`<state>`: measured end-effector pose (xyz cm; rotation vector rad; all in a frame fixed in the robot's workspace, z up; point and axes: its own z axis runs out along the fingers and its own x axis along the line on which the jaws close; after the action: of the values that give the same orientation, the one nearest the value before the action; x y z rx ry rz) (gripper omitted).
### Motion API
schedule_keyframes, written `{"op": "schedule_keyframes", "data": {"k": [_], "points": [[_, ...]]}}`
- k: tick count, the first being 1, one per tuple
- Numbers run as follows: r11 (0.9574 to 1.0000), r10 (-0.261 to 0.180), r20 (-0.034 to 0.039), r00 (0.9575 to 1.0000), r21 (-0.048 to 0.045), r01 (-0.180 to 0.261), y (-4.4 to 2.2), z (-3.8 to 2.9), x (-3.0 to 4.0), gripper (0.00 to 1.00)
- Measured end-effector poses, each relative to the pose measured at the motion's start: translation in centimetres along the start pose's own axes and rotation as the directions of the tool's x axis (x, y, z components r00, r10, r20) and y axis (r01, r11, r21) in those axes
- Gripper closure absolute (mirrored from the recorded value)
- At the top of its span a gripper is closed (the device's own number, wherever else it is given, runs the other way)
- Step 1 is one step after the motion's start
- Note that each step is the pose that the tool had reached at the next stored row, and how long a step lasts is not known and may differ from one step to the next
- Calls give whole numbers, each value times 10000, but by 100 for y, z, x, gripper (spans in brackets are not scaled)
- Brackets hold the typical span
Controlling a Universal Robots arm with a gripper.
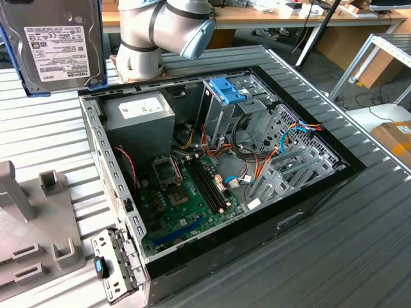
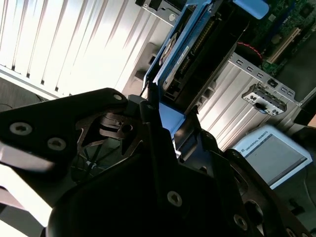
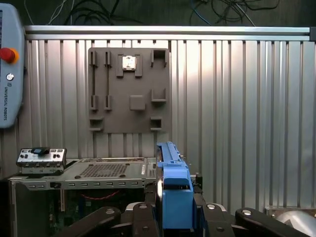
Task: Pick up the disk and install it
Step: 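Pick up the disk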
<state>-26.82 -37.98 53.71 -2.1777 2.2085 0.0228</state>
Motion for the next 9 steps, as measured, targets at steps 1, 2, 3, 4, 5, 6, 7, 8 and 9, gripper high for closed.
{"op": "schedule_keyframes", "data": {"k": [1, 2, 3, 4, 5, 6, 7, 8, 9], "points": [[10000, 1, 1, 10000, 1, -1, -72, 2, -1, 64], [10000, 1, 1, 10000, 1, -1, -168, 4, -2, 64], [10000, 1, 0, 10000, 0, -1, -246, 5, -3, 64], [10000, 1, 1, 10000, 1, -1, -290, 6, -4, 64], [10000, 1, 1, 10000, 1, -1, -353, 7, -5, 64], [10000, 0, 1, 10000, 1, 0, -426, 8, -6, 64], [10000, 1, 0, 10000, 0, -1, -503, 9, -7, 64], [10000, 1, 0, 10000, 0, -1, -553, 10, -8, 64], [10000, -1, 1, 10000, 1, 1, -590, 11, -8, 64]]}}
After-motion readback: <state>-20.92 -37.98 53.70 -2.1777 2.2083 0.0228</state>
